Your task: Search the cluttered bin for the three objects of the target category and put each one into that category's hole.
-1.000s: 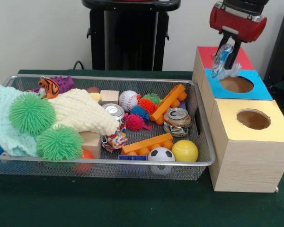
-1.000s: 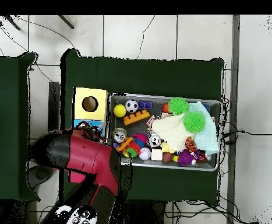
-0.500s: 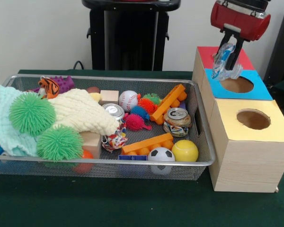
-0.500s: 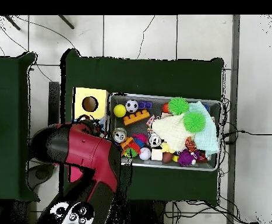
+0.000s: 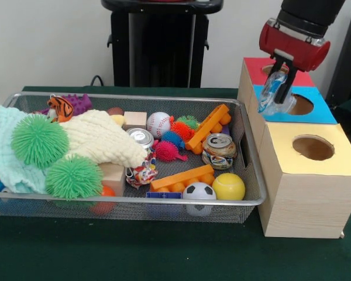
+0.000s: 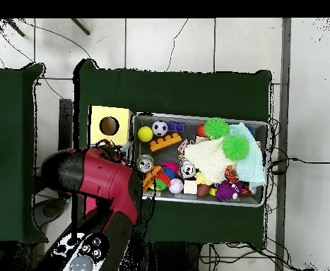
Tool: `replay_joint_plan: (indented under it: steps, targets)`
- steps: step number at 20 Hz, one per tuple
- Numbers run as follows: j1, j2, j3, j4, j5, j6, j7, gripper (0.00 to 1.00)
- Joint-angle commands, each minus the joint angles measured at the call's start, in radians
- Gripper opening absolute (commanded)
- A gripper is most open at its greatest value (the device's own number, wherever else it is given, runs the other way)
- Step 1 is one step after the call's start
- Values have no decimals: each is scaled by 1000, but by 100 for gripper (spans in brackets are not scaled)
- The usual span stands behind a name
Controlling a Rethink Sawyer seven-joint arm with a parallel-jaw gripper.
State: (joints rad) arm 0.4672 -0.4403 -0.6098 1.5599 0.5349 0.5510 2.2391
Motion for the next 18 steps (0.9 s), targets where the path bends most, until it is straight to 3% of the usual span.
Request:
replay_joint_plan:
  steps: [1, 11, 18]
  targets:
    - [-10, 94, 114, 1, 73, 2, 325, 0]
    - [-24, 98, 180, 49, 152, 113, 393, 0]
    - [-34, 56, 219, 85, 207, 92, 390, 0]
